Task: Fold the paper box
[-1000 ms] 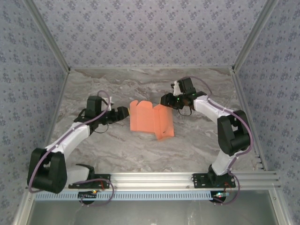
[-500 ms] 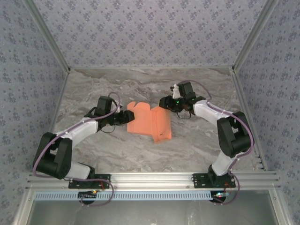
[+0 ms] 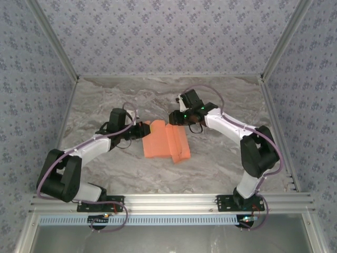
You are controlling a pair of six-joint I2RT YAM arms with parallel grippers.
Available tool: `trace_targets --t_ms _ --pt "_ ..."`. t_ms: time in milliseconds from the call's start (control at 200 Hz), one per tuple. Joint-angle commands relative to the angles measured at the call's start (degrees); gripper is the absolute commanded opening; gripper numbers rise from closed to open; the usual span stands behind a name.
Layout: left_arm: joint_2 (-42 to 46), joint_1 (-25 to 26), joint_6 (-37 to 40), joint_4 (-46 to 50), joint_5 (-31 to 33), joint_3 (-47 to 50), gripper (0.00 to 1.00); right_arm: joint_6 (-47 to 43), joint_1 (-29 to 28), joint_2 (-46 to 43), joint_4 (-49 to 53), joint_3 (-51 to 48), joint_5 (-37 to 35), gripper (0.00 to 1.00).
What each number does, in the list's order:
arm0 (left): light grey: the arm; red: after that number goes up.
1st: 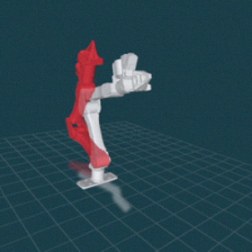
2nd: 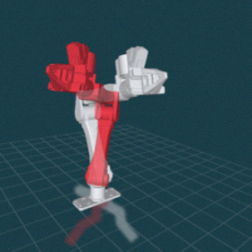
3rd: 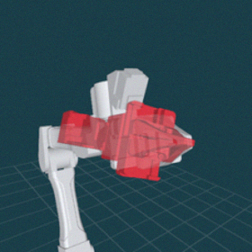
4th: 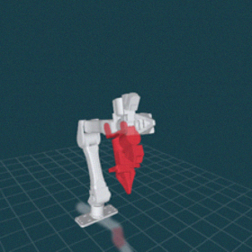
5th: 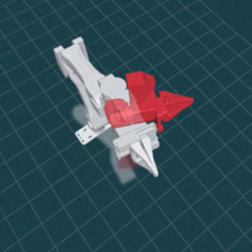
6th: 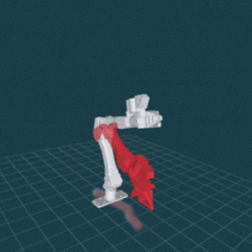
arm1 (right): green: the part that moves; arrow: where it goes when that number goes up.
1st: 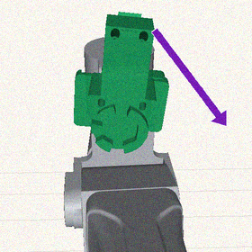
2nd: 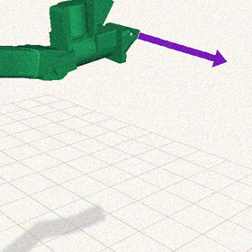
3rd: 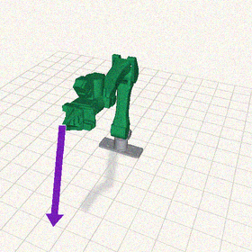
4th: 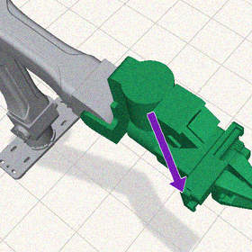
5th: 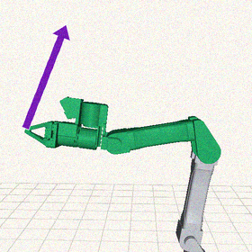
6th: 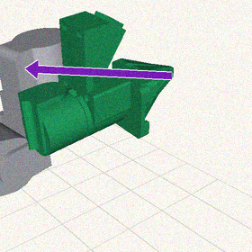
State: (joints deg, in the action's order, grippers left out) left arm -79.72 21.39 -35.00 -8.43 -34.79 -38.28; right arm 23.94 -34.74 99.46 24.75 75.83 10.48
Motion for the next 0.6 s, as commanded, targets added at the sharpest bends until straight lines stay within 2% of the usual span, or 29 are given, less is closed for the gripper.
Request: trace_targets --t_ms 0,230,405,595 --pt "1.76 0.32 2.39 -6.91 0.50 2.42 0.04 -3.51 -2.38 3.26 11.87 4.31 -9.13 0.40" --pt "0.60 0.32 3.11 -10.87 2.97 4.71 0.05 -4.33 -6.48 10.60 22.27 12.67 -18.88 0.40" --pt "-2.10 0.34 1.89 -13.71 3.06 5.75 0.06 -3.99 -8.31 15.09 25.79 17.21 -21.92 0.40" --pt "-4.48 0.32 1.26 -15.30 3.32 6.66 0.14 -3.53 -9.11 18.11 27.68 19.22 -24.57 0.40"
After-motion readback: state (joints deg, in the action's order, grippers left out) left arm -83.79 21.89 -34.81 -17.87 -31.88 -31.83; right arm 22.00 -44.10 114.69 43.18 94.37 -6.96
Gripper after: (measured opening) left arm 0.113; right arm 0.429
